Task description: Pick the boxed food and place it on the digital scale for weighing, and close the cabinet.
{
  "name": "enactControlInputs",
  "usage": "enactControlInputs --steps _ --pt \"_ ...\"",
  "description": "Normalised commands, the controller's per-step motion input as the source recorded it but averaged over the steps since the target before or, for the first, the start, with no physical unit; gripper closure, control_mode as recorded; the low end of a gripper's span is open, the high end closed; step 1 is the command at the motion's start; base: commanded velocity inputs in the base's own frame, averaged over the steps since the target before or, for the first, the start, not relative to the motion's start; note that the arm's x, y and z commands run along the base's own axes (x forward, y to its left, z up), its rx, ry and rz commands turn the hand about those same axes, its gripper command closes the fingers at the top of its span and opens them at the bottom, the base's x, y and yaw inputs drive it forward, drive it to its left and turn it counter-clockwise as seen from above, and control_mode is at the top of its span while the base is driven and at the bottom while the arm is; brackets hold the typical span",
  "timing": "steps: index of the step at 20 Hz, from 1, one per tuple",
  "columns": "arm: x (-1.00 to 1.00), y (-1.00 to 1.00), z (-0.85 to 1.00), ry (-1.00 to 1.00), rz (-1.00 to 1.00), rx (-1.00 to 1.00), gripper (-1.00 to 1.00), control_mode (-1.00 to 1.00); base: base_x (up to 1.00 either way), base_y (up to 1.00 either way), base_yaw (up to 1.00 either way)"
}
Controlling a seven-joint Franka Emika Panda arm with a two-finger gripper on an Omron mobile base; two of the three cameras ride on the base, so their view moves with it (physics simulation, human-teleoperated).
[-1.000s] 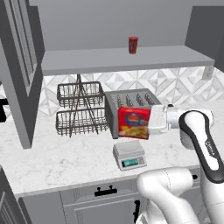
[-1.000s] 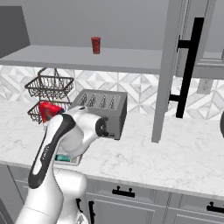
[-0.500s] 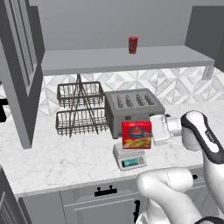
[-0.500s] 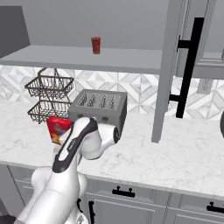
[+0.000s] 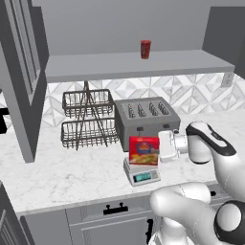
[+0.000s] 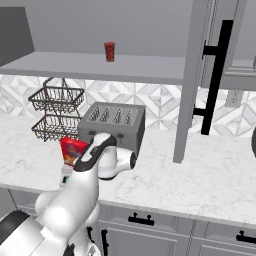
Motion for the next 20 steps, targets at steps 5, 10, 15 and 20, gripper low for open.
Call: enactControlInputs --steps 5,10,15,20 --pt "0.16 0.0 -0.18 0.0 0.0 0.0 1.0 -1.0 0.0 0.0 0.0" --pt "-0.06 0.08 0.0 -0.06 0.0 -0.01 1.0 -1.0 0.0 0.0 0.0" --pt "-0.12 0.31 0.0 -0.09 0.0 -0.07 -1.0 -1.0 0.0 0.0 0.0" --pt "-0.08 0.09 0.0 -0.02 0.0 -0.01 -1.0 -1.0 0.0 0.0 0.0"
